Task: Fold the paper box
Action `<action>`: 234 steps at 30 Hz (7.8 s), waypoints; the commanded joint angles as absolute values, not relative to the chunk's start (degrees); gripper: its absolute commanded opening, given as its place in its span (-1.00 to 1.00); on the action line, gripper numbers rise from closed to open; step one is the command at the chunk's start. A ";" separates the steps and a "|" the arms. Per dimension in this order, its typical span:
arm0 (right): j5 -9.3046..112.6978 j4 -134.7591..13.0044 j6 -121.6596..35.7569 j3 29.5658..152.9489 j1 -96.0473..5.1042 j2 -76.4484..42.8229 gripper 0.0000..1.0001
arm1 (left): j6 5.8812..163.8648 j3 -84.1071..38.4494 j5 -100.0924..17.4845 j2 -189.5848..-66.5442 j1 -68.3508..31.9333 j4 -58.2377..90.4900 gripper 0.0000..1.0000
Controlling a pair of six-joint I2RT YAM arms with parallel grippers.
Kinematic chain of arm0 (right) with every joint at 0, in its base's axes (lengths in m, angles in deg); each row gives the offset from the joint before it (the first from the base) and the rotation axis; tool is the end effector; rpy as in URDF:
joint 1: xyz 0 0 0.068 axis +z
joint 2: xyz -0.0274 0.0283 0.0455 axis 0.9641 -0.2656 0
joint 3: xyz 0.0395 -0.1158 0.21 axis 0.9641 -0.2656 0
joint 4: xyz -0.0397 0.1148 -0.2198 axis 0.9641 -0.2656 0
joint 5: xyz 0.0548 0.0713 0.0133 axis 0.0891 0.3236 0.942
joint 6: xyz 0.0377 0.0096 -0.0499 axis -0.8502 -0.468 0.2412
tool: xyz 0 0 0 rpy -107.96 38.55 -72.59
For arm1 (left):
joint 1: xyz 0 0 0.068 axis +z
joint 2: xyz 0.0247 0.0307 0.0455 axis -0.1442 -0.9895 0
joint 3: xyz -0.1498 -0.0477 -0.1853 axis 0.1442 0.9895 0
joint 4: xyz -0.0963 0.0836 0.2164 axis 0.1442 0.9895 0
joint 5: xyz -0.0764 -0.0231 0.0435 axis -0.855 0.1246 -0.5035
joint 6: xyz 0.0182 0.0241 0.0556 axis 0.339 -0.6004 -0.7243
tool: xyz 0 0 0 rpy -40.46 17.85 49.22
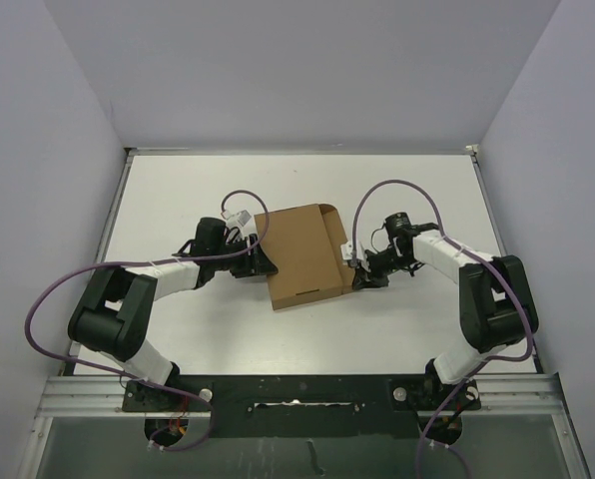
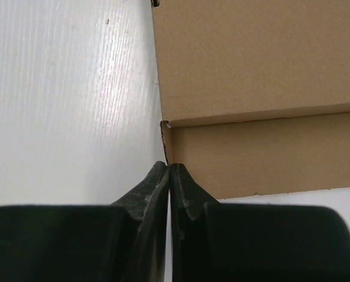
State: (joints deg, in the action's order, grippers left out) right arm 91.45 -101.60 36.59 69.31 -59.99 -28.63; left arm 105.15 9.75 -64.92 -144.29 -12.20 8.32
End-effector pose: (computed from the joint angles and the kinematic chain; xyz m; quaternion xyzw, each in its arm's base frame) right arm 0.2509 0.1023 0.1394 -0.6541 0.6372 0.3134 0.2606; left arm 0.2752 -0.1301 0.1216 0.0239 0.8856 -0.3973 0.2394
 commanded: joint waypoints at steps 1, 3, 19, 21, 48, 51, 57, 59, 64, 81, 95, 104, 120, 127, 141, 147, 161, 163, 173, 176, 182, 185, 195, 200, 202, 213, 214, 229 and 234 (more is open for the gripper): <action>90.84 -101.19 34.89 70.94 -58.96 -30.37 -1.00 | 102.30 8.91 -62.15 -146.87 -11.92 11.52 -0.04; 90.44 -101.07 33.85 71.24 -58.94 -30.71 -1.00 | 102.23 8.84 -62.22 -146.90 -11.97 11.59 -0.04; 89.65 -101.18 30.68 72.78 -58.52 -32.68 -1.00 | 102.12 8.29 -62.57 -147.53 -11.92 11.87 -0.04; 89.63 -101.09 30.83 72.67 -58.33 -32.47 -1.00 | 102.12 8.27 -62.66 -147.51 -11.93 11.91 -0.04; 84.49 -100.08 23.50 76.22 -49.51 -28.58 -0.73 | 102.81 7.07 -63.06 -147.87 -12.61 12.48 -0.06; 85.26 -101.75 24.18 76.57 -51.24 -26.78 -0.47 | 102.74 7.09 -63.25 -147.56 -12.38 12.64 -0.04; 89.30 -102.87 25.76 75.66 -56.27 -20.72 -0.08 | 102.36 7.10 -63.52 -147.62 -11.88 12.93 -0.04; 91.50 -102.99 25.02 75.87 -58.78 -19.55 -0.06 | 102.38 7.03 -63.62 -147.69 -11.84 12.88 -0.04; 91.59 -91.29 3.11 75.05 -65.88 -21.09 -0.76 | 102.38 6.50 -63.95 -147.92 -11.76 12.91 -0.03; 84.24 -81.32 -34.13 81.31 -69.28 -42.90 -1.00 | 101.95 5.38 -64.87 -148.87 -11.89 13.27 -0.03; 97.35 -77.45 -40.13 80.23 -65.46 -41.94 -1.00 | 101.01 0.65 -65.83 -152.23 -13.39 15.08 -0.03; 92.23 -80.06 -36.31 80.25 -60.56 -38.73 -1.00 | 99.34 -2.74 -65.83 -154.09 -13.59 17.96 -0.03; 78.25 -82.36 -29.27 80.13 -67.63 -35.29 -0.97 | 100.05 -2.56 -62.17 -146.54 -10.90 19.70 0.30; 71.09 -81.81 -22.56 83.47 -67.70 -32.88 -0.95 | 99.48 -3.38 -59.75 -139.71 -8.09 20.33 0.43; 94.87 -92.43 -24.15 106.93 -73.25 -43.10 0.99 | 98.96 3.02 -58.00 -126.60 -1.55 6.43 0.96; 87.03 -83.25 -32.42 103.71 -73.72 -45.80 0.55 | 105.51 -4.39 -64.65 -135.44 1.78 11.49 0.94; 82.10 -88.30 -35.29 115.66 -69.37 -61.81 -1.00 | 104.98 -14.74 -60.62 -153.38 -2.88 16.58 0.80; 82.70 -89.55 -35.01 117.90 -68.32 -63.63 -1.00 | 105.46 -15.76 -61.24 -155.75 -3.24 16.19 0.69; 80.27 -91.60 -33.07 121.78 -62.28 -65.41 -1.00 | 104.59 -26.81 -63.78 -167.05 -7.82 20.19 0.08; 79.14 -92.61 -32.57 122.48 -59.47 -64.67 -1.00 | 103.74 -28.69 -63.93 -168.37 -10.18 21.58 -0.02; 74.18 -94.38 -30.25 122.55 -52.85 -62.38 -1.00 | 103.89 -28.90 -63.20 -168.58 -13.01 21.33 -0.06; 69.52 -95.39 -27.50 122.54 -51.63 -62.09 -1.00 | 103.70 -30.07 -63.17 -168.99 -12.48 22.37 -0.07; 69.81 -96.98 -19.11 122.68 -47.54 -61.68 -1.00 | 101.55 -41.40 -67.62 -175.01 -13.14 27.85 -0.05; 68.33 -98.49 -18.62 123.11 -50.89 -61.41 -0.88 | 101.70 -42.06 -67.86 -175.07 -12.00 28.98 -0.02; 68.92 -98.79 -18.56 121.72 -54.51 -60.17 -0.86 | 101.97 -40.75 -67.77 -174.03 -10.89 28.51 0.00; 81.25 -96.01 -14.61 105.19 -64.62 -46.02 -0.60 | 102.63 -31.56 -65.87 -160.94 -5.88 24.72 0.33; 83.70 -96.40 -12.77 103.33 -64.78 -44.34 -0.58 | 102.32 -30.40 -66.10 -159.48 -5.55 24.68 0.34; 99.65 -108.28 44.13 71.33 -65.44 -19.48 -0.11 | 99.34 11.64 -62.51 -126.16 -8.45 10.39 0.58; 93.09 -105.82 43.61 69.36 -61.34 -24.19 -0.39 | 101.77 15.14 -63.08 -127.90 -9.26 6.03 0.59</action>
